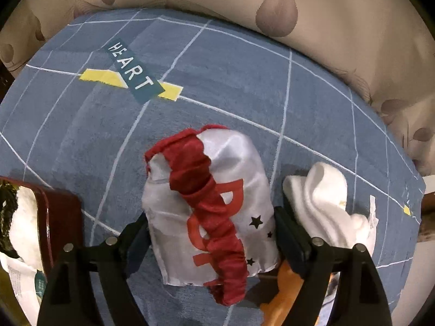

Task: Organize soft objects
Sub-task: 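Grasp the red-white cloth bag with the left tool, then place the red-white bag in the tray while the right tool grasps the blue towel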

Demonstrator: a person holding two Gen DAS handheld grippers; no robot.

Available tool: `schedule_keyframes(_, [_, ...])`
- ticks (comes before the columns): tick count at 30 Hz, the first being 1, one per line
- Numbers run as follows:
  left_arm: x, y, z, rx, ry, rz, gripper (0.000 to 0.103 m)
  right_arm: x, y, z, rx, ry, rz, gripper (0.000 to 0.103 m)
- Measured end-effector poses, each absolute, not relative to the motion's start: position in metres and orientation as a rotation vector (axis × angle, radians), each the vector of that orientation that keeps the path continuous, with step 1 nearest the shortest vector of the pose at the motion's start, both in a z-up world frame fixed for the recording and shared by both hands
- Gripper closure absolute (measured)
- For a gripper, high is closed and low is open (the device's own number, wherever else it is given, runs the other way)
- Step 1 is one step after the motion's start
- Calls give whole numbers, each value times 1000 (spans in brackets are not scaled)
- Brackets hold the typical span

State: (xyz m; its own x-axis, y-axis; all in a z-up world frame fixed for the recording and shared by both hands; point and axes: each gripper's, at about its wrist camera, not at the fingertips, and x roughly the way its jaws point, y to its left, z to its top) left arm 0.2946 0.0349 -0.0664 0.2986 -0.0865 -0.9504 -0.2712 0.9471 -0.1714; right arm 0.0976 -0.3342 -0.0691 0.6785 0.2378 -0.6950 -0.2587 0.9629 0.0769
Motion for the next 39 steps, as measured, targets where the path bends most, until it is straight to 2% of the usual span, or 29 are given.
schedule_keyframes(6, [291, 25, -69, -249, 1249, 136, 19, 99, -334, -70, -32, 784, 276, 1])
schedule_keyframes(7, [291, 24, -69, -227, 1255, 123, 25, 99, -334, -70, -31, 784, 274, 1])
schedule_keyframes(8, [287, 26, -67, -231, 1237, 122, 67, 100, -335, -70, -30, 783, 274, 1])
schedule_keyframes(9, [280, 31, -63, -234, 1206, 134, 86, 100, -335, -70, -29, 786, 274, 1])
schedule_keyframes(16, [237, 17, -31, -277, 1099, 50, 85, 104, -334, -74, -37, 812, 257, 0])
schedule_keyframes(25, [120, 19, 42, -262, 926, -87, 84, 104, -334, -75, -43, 818, 254, 0])
schedule_keyframes(31, [59, 58, 45, -310, 920, -52, 83, 89, -329, -64, -50, 737, 339, 2])
schedule_keyframes(37, [18, 110, 38, -354, 921, 34, 82, 86, -264, -45, -131, 725, 494, 3])
schedule_keyframes(39, [6, 124, 37, -356, 927, 52, 82, 99, -240, -45, -142, 756, 523, 12])
